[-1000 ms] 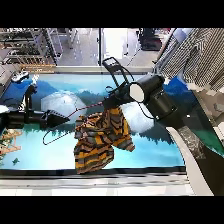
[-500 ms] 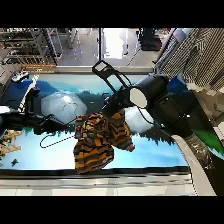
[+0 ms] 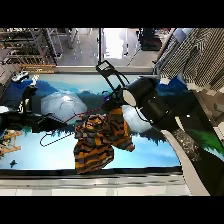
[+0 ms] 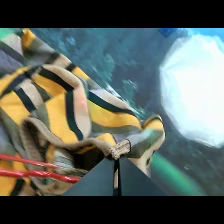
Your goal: Fold the clothes and pants, and hang the long-sleeved shirts on hangers.
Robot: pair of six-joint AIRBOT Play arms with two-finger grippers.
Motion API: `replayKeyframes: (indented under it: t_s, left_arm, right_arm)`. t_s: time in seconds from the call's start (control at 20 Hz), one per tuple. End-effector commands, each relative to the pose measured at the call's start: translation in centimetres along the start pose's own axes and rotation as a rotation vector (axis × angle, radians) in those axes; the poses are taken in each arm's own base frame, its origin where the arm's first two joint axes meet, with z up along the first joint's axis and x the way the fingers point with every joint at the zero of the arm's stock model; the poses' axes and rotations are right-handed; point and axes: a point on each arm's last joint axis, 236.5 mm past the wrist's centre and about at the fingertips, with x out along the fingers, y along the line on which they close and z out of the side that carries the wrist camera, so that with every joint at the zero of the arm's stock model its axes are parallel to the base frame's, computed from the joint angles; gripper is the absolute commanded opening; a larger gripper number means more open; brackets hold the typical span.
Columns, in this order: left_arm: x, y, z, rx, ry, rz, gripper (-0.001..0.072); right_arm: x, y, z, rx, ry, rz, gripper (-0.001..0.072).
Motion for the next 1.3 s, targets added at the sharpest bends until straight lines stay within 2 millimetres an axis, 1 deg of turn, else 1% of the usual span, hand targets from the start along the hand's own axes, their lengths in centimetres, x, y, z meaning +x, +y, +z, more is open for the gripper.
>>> replayKeyframes:
  t_s: [0.0, 0.05, 0.15, 0.2, 0.25, 0.35, 0.45, 0.55, 0.7, 0.8, 0.85, 0.95, 1.1, 1.2, 1.25]
  left_arm:
    - [0.6, 1.3, 0.4, -0.025, -0.020, 0.027, 0.0013]
    - [0.5, 2.3, 0.5, -0.037, -0.034, 0.055, 0.0013]
    - [0.4, 3.6, 0.6, -0.056, -0.050, 0.087, 0.0013]
    - [0.3, 4.2, 0.7, -0.059, -0.057, 0.107, 0.0012]
    - [0.3, 4.7, 1.0, -0.057, -0.069, 0.130, 0.0011]
    - [0.1, 5.2, 1.6, -0.062, -0.093, 0.154, 0.0011]
    - [0.0, 5.3, 2.0, -0.055, -0.109, 0.164, 0.0011]
    - [0.0, 4.9, 2.6, -0.045, -0.127, 0.160, 0.0010]
    - [-0.1, 4.4, 3.4, -0.015, -0.139, 0.187, 0.0010]
    - [-0.2, 4.2, 4.0, 0.008, -0.146, 0.212, 0.0010]
    - [-0.2, 4.0, 4.2, 0.017, -0.148, 0.220, 0.0010]
    - [-0.1, 3.8, 4.4, 0.025, -0.148, 0.224, 0.0010]
    - [0.7, 3.5, 4.3, 0.028, -0.135, 0.206, 0.0010]
    - [1.5, 3.5, 4.3, 0.031, -0.128, 0.203, 0.0010]
    - [1.8, 3.8, 4.4, 0.035, -0.129, 0.215, 0.0010]
  right_arm:
    - [-0.5, 1.9, 0.3, 0.020, -0.014, 0.052, 0.0017]
    - [-1.2, 2.6, 0.1, 0.007, -0.006, 0.062, 0.0017]
    - [-2.9, 4.0, -0.5, -0.025, 0.007, 0.076, 0.0016]
    - [-3.8, 4.3, -0.6, -0.031, 0.002, 0.069, 0.0016]
    - [-4.5, 3.8, -0.6, -0.017, -0.003, 0.040, 0.0016]
    - [-5.3, 2.5, -0.7, 0.021, -0.008, -0.006, 0.0016]
    - [-5.2, 1.8, -1.0, 0.044, 0.006, -0.017, 0.0016]
    - [-4.8, 0.1, -0.9, 0.104, 0.002, -0.056, 0.0016]
    - [-3.5, -3.5, 0.0, 0.214, -0.039, -0.118, 0.0016]
    - [-2.8, -4.9, 0.6, 0.249, -0.064, -0.129, 0.0016]
    - [-2.4, -5.2, 0.8, 0.254, -0.074, -0.130, 0.0016]
    - [-1.9, -4.7, 1.5, 0.250, -0.096, -0.111, 0.0016]
    - [-1.8, -3.1, 3.1, 0.269, -0.152, -0.031, 0.0016]
    - [-1.8, -1.9, 3.2, 0.284, -0.150, 0.018, 0.0017]
    - [-1.9, -0.9, 3.2, 0.288, -0.145, 0.063, 0.0017]
